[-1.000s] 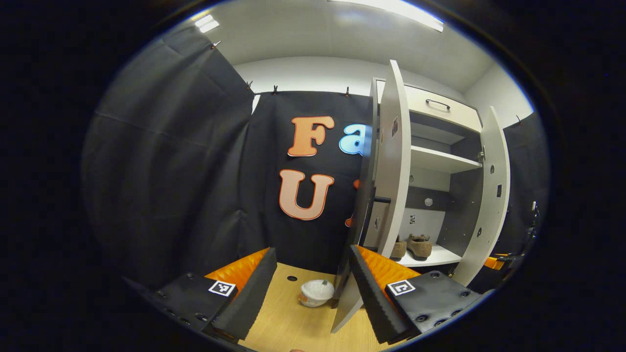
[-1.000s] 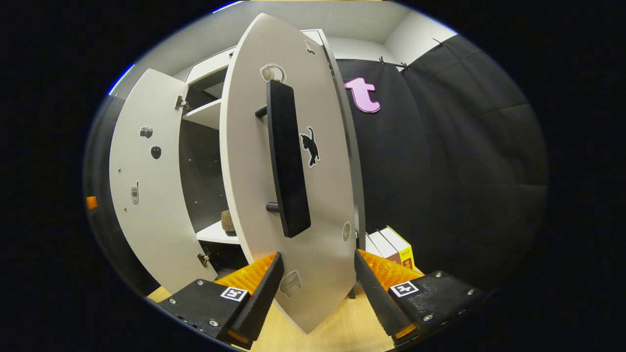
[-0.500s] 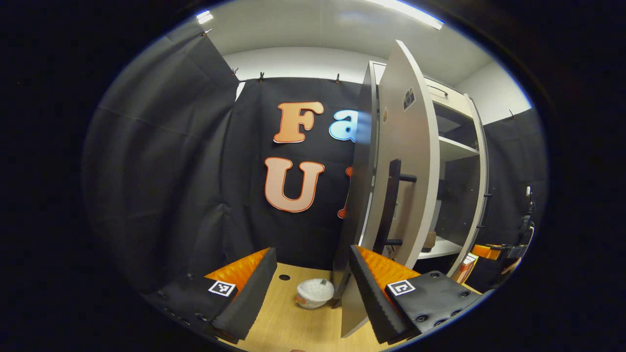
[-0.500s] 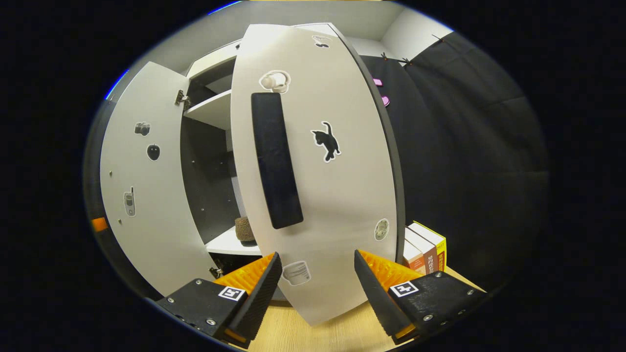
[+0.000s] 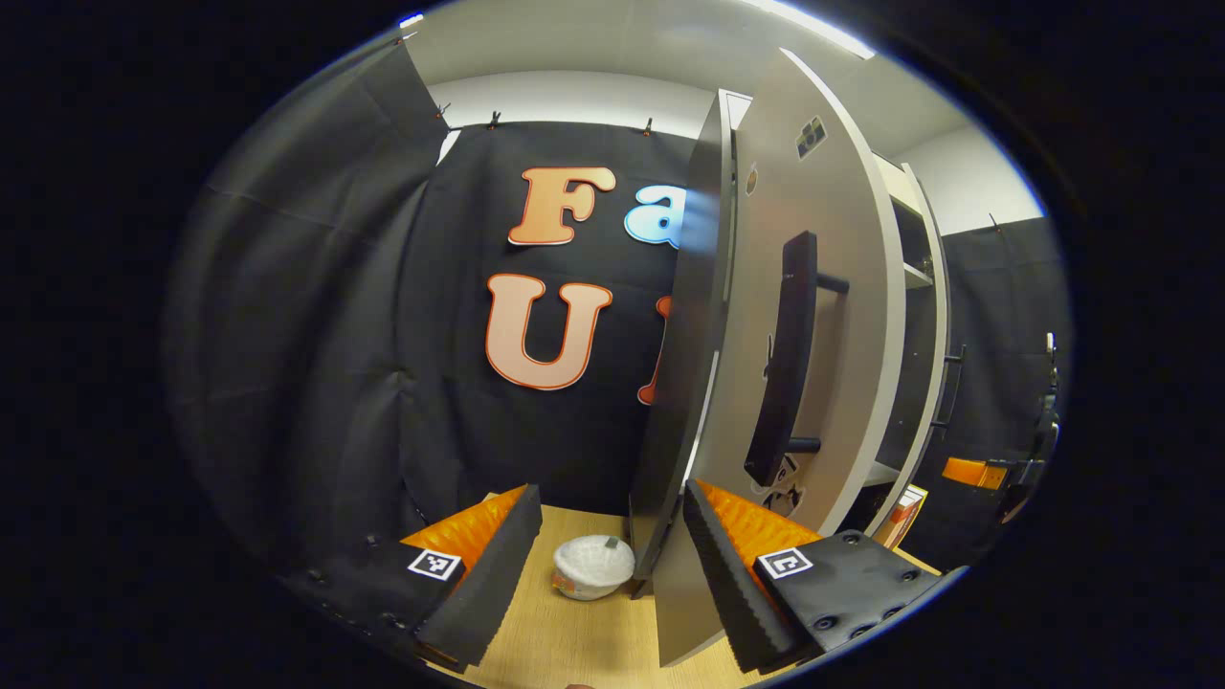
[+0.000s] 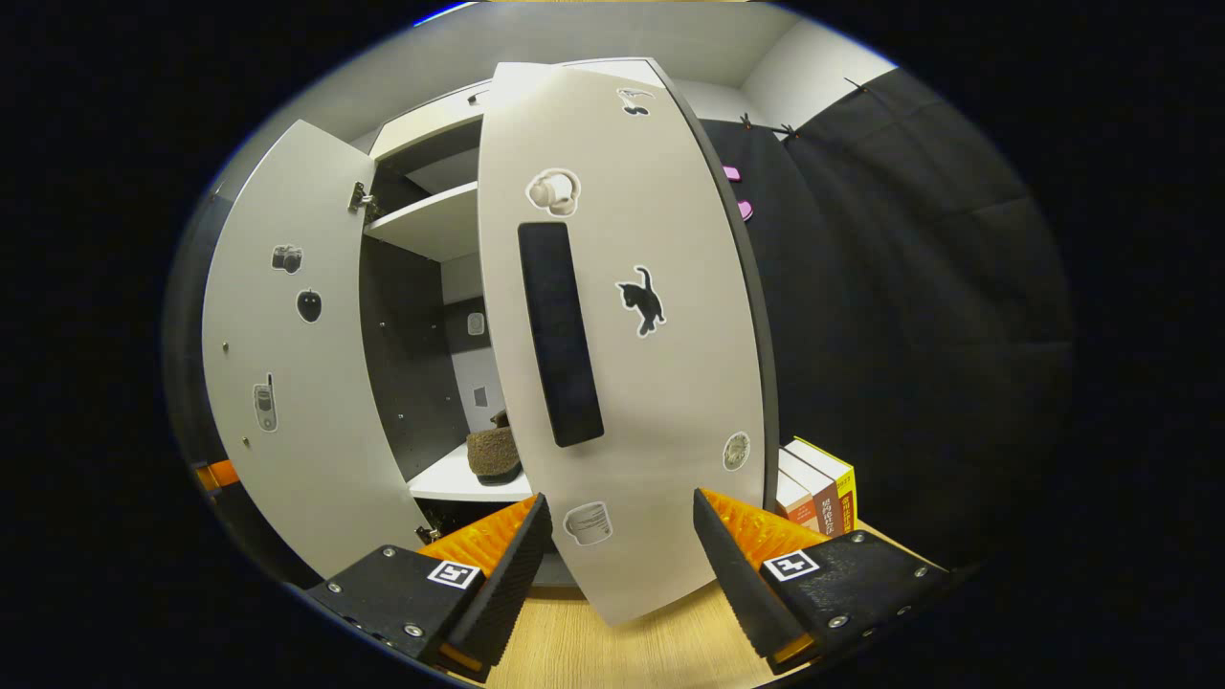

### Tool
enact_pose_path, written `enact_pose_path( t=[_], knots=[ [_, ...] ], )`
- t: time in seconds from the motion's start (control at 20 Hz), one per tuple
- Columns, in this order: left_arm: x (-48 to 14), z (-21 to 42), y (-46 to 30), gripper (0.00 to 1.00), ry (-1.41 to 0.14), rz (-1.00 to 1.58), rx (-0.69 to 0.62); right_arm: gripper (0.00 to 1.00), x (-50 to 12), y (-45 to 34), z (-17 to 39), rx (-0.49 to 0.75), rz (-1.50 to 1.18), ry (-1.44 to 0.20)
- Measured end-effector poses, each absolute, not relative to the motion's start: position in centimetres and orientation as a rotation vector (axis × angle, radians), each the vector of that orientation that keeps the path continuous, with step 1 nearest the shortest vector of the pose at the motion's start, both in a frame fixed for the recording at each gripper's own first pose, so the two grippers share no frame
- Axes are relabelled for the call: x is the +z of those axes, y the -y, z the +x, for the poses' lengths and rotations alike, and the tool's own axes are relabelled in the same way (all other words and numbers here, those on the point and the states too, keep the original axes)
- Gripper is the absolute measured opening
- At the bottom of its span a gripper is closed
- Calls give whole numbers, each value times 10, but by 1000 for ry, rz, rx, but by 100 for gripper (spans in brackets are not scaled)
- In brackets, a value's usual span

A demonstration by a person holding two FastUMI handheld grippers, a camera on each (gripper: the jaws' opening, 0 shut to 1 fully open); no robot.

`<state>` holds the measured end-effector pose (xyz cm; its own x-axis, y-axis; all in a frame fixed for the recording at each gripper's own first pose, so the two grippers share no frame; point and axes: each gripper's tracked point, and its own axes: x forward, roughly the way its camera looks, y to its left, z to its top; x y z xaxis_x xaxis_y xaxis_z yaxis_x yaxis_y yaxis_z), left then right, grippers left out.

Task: Grab one shoe with the right hand and put it into the shoe cabinet, grab the other shoe with the left hand and put it into the shoe cabinet; then close the right door with the right hand and the left door with the left hand.

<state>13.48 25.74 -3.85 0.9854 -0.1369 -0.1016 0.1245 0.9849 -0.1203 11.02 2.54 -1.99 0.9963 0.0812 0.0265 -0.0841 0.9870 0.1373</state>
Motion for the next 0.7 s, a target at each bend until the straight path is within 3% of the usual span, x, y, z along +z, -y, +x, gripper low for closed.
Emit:
enact_pose_path(
  t=[0.7],
  knots=[
    [-67, 133, -205, 93, -190, -170, -222, 92, 24, 2, 69, 105, 148, 124]
  ],
)
